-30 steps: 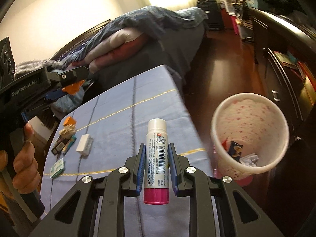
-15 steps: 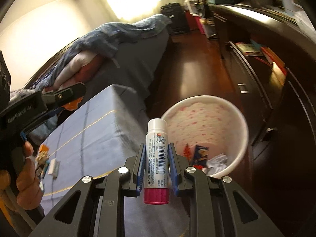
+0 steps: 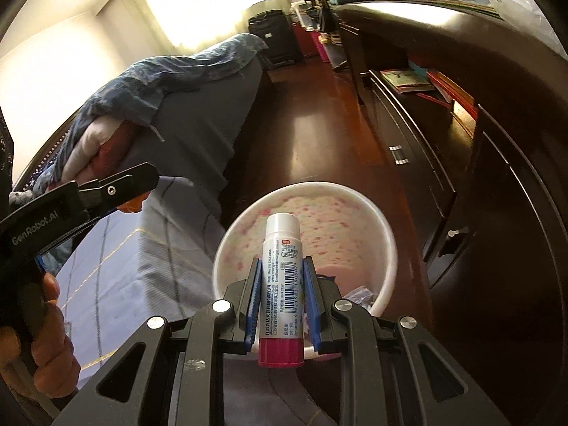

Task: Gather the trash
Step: 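Hold both items over the wastebasket and open both tools to drop them, then move both open tools back over the table, then grasp the orange block with the left tool while the right tool grasps the white box, then lift the orange block and white box and carry them over the wastebasket, then open both tools to drop the block and box into the wastebasket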

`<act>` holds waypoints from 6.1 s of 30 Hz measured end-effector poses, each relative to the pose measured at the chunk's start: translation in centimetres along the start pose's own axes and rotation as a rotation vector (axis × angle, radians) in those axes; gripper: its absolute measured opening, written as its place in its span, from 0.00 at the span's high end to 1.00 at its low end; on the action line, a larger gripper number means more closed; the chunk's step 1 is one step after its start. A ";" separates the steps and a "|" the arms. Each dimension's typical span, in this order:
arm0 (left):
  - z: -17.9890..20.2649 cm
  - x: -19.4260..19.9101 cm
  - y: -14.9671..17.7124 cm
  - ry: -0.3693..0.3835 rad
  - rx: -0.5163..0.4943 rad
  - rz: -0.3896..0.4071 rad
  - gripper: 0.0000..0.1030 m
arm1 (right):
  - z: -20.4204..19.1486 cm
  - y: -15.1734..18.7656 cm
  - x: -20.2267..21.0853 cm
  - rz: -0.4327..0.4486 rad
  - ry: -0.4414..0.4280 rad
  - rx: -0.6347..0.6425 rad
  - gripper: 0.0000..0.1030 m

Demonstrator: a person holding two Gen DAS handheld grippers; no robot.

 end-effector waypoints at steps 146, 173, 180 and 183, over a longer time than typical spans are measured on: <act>-12.4 14.8 3.9 -0.303 0.145 0.079 0.65 | -14.1 6.3 3.2 -0.079 -0.046 0.311 0.58; 0.3 1.6 0.6 -0.096 -0.038 -0.019 0.65 | -1.0 0.1 1.8 0.019 0.099 0.099 0.58; 1.0 -2.8 0.5 -0.056 -0.032 -0.068 0.65 | 1.1 -0.3 -0.5 -0.003 0.140 0.084 0.58; 1.3 -4.4 0.7 -0.049 -0.031 -0.090 0.65 | 1.4 -0.3 -1.3 -0.012 0.146 0.084 0.58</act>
Point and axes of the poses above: each gripper's, at about its wrist camera, not at the fingertips, and x roughly against the way its jaws point, z to its right, y to its underside, the point moved 6 cm from there along -x, roughly the way its jaws point, and after that the axes turned 12 degrees about -y, right-handed, at the moved point
